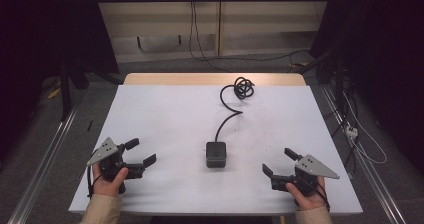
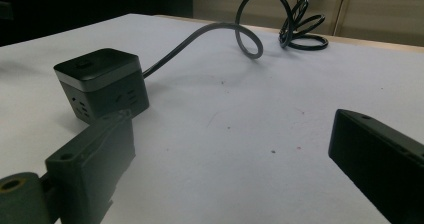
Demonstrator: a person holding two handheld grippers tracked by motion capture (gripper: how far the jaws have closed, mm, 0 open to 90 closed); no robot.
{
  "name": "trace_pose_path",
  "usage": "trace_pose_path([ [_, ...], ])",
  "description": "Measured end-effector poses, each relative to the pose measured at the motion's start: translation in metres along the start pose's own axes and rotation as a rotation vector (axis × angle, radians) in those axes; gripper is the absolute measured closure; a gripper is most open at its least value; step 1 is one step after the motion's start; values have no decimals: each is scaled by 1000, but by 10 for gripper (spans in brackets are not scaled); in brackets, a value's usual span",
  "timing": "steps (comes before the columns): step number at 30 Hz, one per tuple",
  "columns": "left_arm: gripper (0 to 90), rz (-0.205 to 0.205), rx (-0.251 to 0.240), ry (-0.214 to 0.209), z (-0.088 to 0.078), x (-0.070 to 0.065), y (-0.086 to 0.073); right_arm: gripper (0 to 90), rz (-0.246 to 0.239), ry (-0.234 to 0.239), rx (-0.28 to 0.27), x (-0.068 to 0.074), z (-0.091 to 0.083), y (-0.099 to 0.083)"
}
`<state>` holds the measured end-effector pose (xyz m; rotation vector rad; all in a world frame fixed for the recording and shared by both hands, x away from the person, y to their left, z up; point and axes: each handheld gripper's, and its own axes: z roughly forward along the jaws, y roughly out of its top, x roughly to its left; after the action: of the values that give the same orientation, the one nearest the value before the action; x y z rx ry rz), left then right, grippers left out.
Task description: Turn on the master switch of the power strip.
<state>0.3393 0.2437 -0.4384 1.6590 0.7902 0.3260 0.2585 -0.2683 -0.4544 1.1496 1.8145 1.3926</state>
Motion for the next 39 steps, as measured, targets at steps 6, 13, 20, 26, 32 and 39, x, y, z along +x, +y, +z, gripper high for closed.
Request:
trace_pose_path([
  [6,45,2,6,2,1,1,-1,47,2,12,14,1,1,0],
  [13,45,2,3,0,1,2,0,69,7,16,23,5,6,4],
  [20,45,1,-2,0,1,1,0,76,6,30,21,7,14,9],
  [26,45,5,3,1,0,1,0,88,-6,42,28,12,23,14],
  [32,45,6,3,3,0,2,0,116,-33,81,47,21,35,19],
  [39,45,7,6,1,-1,1,-1,128,-35,106,52,25,43,22],
])
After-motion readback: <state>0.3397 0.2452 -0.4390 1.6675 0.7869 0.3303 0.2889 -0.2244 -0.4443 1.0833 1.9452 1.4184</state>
